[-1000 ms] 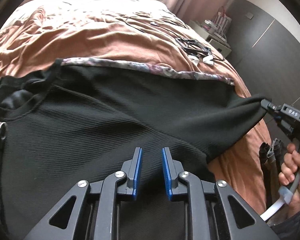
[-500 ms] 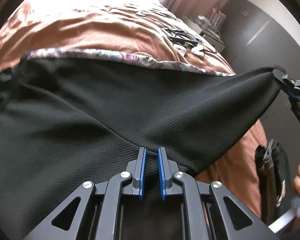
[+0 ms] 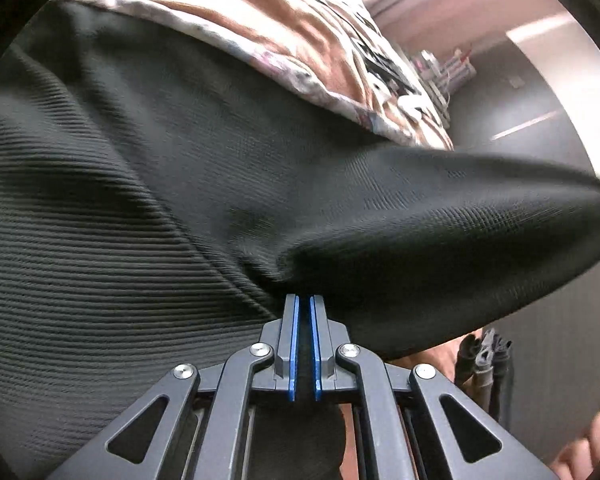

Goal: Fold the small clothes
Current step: 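Fold the held side edge inward with the right tool and release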

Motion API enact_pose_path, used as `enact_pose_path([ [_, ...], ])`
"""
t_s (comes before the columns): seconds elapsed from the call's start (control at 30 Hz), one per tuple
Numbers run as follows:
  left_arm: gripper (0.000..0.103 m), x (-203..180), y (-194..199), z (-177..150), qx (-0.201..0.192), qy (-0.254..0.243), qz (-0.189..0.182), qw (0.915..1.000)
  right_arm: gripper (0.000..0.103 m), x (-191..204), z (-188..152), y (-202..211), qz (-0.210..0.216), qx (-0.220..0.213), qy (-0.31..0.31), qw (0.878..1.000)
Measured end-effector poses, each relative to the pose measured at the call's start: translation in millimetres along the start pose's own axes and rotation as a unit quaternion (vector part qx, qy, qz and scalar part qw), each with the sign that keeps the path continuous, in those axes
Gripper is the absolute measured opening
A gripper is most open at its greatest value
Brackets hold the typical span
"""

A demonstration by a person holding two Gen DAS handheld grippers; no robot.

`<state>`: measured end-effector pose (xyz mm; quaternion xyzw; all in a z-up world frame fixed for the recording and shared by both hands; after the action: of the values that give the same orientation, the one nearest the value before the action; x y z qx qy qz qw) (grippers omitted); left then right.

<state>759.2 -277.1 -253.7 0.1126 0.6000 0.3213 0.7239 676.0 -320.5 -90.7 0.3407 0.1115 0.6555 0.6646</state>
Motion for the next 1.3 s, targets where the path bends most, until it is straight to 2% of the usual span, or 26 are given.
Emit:
enact_pose_path([
  [0.07,0.005,-3.0,0.3,0.1,0.003,-0.006,0.007,1.0000,0.003,2.9,-0.8,2.0,0.003,-0.001,0.006,1.000],
  [0.2,0.006,-2.6,15.3,1.3,0.002,-0.001,-0.003,1.0000,0.003,7.6,-1.6,3.8,0.017,0.002,0.011,1.000],
  [0.3,0.006,1.1,39.3,4.6,-0.008,0.000,-0.002,1.0000,0.003,14.0,-4.0,2.9,0.024,0.008,0.017,1.000],
  [0.43,0.006,11.2,77.1,12.2,-0.028,0.000,0.017,0.9994,0.002,24.5,-9.9,2.7,0.039,0.017,0.022,0.999],
  [0.83,0.006,44.9,200.4,24.9,-0.093,0.003,0.059,0.9939,0.003,77.5,-36.0,-13.3,0.095,0.070,0.056,0.991],
  [1.1,0.006,62.3,242.4,17.9,-0.111,0.013,0.066,0.9916,0.004,100.4,-73.1,-45.8,0.095,0.133,0.085,0.983],
  [1.17,0.006,65.1,250.6,15.4,-0.113,0.012,0.071,0.9911,0.011,98.3,-75.3,-49.3,0.095,0.145,0.079,0.982],
  [1.2,0.006,66.4,254.3,14.6,-0.113,0.012,0.072,0.9909,0.025,93.4,-74.6,-51.6,0.094,0.148,0.072,0.982],
  [1.23,0.006,67.3,258.1,13.8,-0.113,0.011,0.074,0.9907,0.049,90.1,-72.9,-51.3,0.094,0.147,0.065,0.983],
  [1.3,0.006,67.0,261.6,13.8,-0.115,0.007,0.078,0.9903,0.074,84.2,-68.5,-46.9,0.093,0.138,0.055,0.985],
])
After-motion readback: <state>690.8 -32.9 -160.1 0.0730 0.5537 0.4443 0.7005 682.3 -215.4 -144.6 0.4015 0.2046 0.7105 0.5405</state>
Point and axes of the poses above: each gripper's, at about its wrist camera, not at the fingertips, and y roughly against the way its jaws point, x to its left, z to its top, the point moved 7 cm from there along -y, roughly the way its jaws point, and after that the axes turned 14 degrees about -z, right-handed, at the moved point
